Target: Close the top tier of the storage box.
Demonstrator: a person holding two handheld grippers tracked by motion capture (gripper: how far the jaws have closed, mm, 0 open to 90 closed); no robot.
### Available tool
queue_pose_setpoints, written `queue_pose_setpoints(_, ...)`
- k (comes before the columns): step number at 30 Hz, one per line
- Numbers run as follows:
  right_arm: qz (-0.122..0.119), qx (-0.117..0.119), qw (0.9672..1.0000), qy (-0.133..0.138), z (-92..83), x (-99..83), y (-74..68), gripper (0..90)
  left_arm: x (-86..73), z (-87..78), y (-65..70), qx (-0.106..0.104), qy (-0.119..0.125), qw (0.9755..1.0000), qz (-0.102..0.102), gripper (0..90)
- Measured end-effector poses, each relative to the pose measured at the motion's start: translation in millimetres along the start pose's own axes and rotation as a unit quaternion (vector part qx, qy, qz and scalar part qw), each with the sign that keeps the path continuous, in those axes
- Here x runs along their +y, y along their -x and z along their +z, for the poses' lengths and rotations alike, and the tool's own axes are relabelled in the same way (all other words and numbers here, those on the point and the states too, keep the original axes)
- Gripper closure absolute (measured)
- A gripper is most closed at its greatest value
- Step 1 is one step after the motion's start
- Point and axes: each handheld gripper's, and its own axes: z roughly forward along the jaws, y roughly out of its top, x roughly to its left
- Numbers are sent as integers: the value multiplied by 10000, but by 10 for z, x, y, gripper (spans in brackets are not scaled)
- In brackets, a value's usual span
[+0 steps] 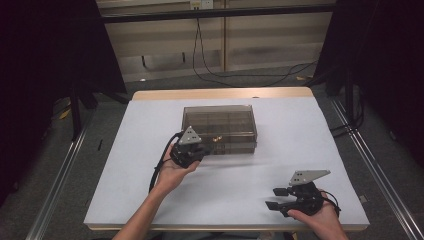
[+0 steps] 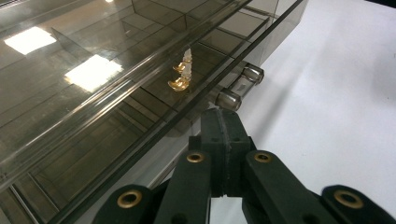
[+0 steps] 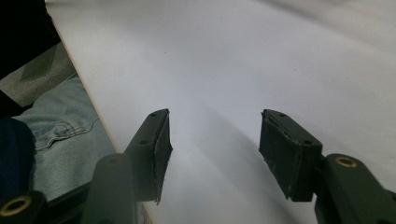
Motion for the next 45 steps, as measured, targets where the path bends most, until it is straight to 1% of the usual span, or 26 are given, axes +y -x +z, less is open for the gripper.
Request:
queue_pose_setpoints(1, -1, 3, 10000, 2, -1, 0, -2, 434, 8, 4, 2, 24, -32, 10000, -21, 900)
queue_pose_setpoints(2, -1, 11, 10000, 9, -2, -2, -3, 434, 19, 6, -6, 35, -22, 10000, 3, 900)
queue_pose_setpoints(3, 10, -4, 10000, 3, -4, -4, -7, 434, 29, 5, -5, 48, 1, 10000, -24, 900)
queue_pose_setpoints(4, 8, -3, 10000, 4, -6, -5, -8, 433, 48, -6, -12, 60, -3, 10000, -10, 900)
queue_pose_setpoints(5, 0, -5, 10000, 12, -9, -7, -8, 433, 71, -12, -21, 70, 48, 10000, 21, 900)
queue_pose_setpoints(6, 10, -1, 10000, 19, -11, -8, -11, 433, 86, -8, -14, 41, 25, 10000, -15, 900)
queue_pose_setpoints(7, 10, 0, 10000, 20, -12, -8, -10, 433, 98, -3, -12, 75, 16, 10000, -7, 900)
queue_pose_setpoints(8, 9, -2, 10000, 19, -12, -8, -9, 433, 102, 5, -19, 55, 20, 10000, -6, 900)
queue_pose_setpoints(11, 7, 8, 10000, 13, -12, -7, -4, 432, 112, 35, -46, 99, 1, 9999, -19, 900)
queue_pose_setpoints(15, 9, 5, 10000, 10, -9, -7, -2, 432, 118, 53, -58, 73, 53, 9999, -97, 900)
queue_pose_setpoints(17, 3, 3, 10000, 9, -9, -6, -1, 432, 122, 49, -61, 123, 11, 9999, -65, 900)
queue_pose_setpoints(20, 10, 7, 10000, 6, -9, -7, -5, 431, 122, 62, -67, 132, 31, 9999, -79, 900)
queue_pose_setpoints(21, 11, 4, 10000, 6, -10, -7, -6, 431, 127, 63, -74, 203, 14, 9998, -66, 900)
queue_pose_setpoints(22, -2, 2, 10000, 12, -11, -7, -4, 430, 124, 76, -74, 163, 67, 9998, -124, 900)
queue_pose_setpoints(23, 13, 5, 10000, 10, -11, -7, -6, 430, 127, 77, -82, 164, 32, 9998, -93, 900)
queue_pose_setpoints(30, 8, 4, 10000, 5, -7, -5, -2, 428, 125, 103, -109, 248, 3, 9996, -148, 894)
queue_pose_setpoints(33, 18, 4, 10000, 4, -9, -6, -6, 428, 123, 114, -108, 243, 35, 9996, -169, 894)
queue_pose_setpoints(39, 11, 2, 10000, 5, -9, -5, -3, 428, 127, 113, -108, 235, 19, 9996, -161, 892)
queue_pose_setpoints(41, 2, 3, 10000, 24, -10, -5, -1, 428, 117, 110, -114, 205, 39, 9996, -166, 885)
queue_pose_setpoints(42, 1, 1, 10000, 31, -13, -5, 0, 427, 113, 108, -114, 225, 54, 9996, -157, 875)
queue_pose_setpoints(45, 29, -8, 10000, 42, -20, -4, 1, 428, 109, 87, -108, 210, -7, 9997, -148, 840)
